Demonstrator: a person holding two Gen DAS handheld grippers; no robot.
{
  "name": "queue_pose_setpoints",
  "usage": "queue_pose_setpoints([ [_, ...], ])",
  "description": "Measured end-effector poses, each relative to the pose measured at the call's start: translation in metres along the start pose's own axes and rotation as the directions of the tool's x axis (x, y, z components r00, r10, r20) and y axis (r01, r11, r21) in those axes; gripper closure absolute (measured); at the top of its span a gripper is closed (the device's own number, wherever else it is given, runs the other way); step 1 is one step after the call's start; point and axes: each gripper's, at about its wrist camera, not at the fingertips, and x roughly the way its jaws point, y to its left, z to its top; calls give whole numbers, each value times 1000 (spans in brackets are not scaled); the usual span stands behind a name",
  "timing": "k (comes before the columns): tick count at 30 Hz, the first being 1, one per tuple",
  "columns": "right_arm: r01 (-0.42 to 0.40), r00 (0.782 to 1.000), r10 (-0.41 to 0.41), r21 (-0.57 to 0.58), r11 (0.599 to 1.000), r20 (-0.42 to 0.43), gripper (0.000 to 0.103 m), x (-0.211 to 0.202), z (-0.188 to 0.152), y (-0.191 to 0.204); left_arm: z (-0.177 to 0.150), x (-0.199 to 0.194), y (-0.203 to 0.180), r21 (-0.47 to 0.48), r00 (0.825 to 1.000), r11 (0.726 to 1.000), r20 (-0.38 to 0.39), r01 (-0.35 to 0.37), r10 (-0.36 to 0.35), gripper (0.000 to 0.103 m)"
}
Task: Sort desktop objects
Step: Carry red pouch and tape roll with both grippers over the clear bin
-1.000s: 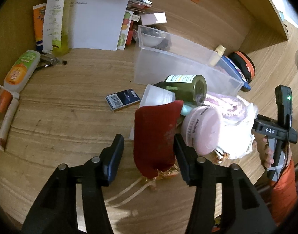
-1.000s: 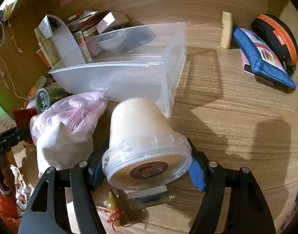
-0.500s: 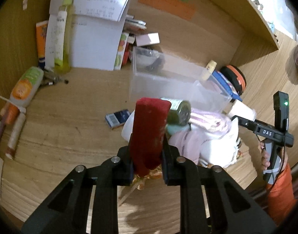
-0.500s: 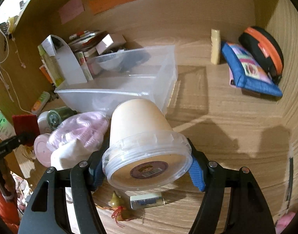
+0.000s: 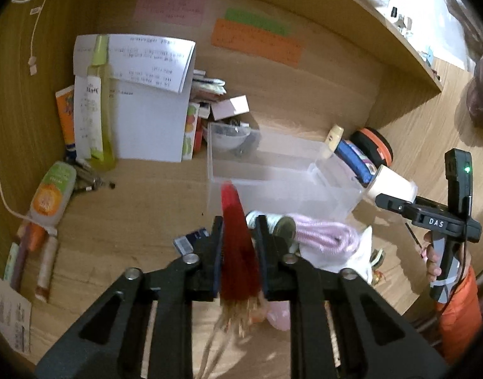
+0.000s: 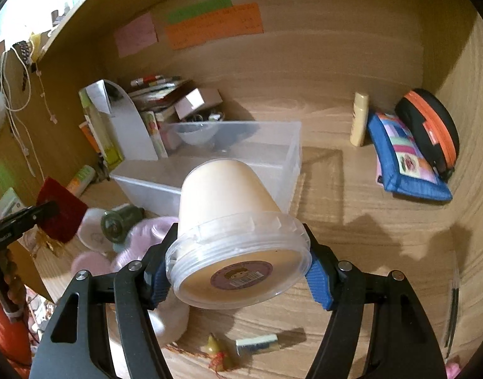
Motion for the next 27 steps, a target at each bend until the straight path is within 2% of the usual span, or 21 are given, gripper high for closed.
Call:
queue_pose_setpoints([
  [6,-24,999,24,-18,1000,21,36,1,11,9,4,21,9,-10,999,1000,-48,6,-7,99],
  [9,-32,999,32,-21,999,18,36,4,14,10,1,23,12,-32,999,999,-48,14,-16,100],
  [13,-35,999,36,-15,999,15,36,5,21,8,10,12,10,-35,1000,999,-9,25,-26,100],
  [18,-28,999,29,-28,999,33,36,0,34,9,31,-1,-3,22,999,999,46,-25,23,100],
  [27,-52,997,53,-34,998,47,36,1,55,11,67,-1,-13,74,995,996,94,-45,38,100],
])
